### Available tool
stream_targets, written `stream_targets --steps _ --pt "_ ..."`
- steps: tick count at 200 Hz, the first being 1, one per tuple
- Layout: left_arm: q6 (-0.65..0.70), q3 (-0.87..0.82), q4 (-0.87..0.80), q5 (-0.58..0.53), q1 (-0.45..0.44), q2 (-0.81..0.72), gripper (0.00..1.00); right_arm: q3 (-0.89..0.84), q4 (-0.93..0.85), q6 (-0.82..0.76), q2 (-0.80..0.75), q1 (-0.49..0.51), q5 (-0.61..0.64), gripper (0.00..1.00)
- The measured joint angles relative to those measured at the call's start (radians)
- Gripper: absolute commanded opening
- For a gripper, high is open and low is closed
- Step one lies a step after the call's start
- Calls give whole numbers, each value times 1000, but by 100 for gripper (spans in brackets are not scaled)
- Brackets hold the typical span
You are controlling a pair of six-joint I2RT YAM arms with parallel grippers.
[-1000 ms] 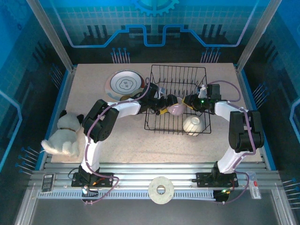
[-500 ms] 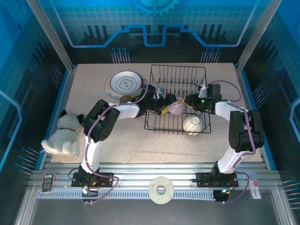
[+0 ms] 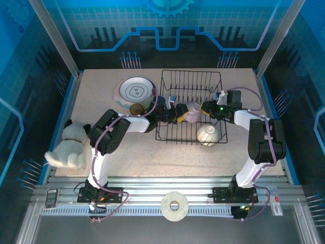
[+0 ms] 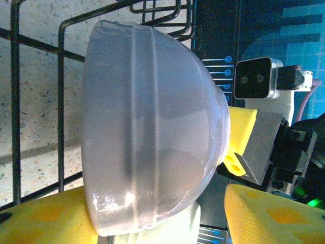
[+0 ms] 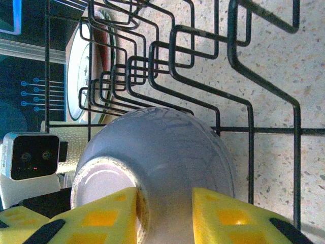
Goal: Unload the mixed dishes from the dish rack
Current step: Pick up the bowl from the dish rack.
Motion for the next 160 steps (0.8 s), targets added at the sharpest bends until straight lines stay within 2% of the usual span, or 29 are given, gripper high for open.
stream_targets --steps 93,160 --pt "-26 -5 40 -5 -14 10 36 4 10 26 -4 -2 24 32" --pt "-79 18 192 0 -54 59 26 21 12 37 -6 -13 59 32"
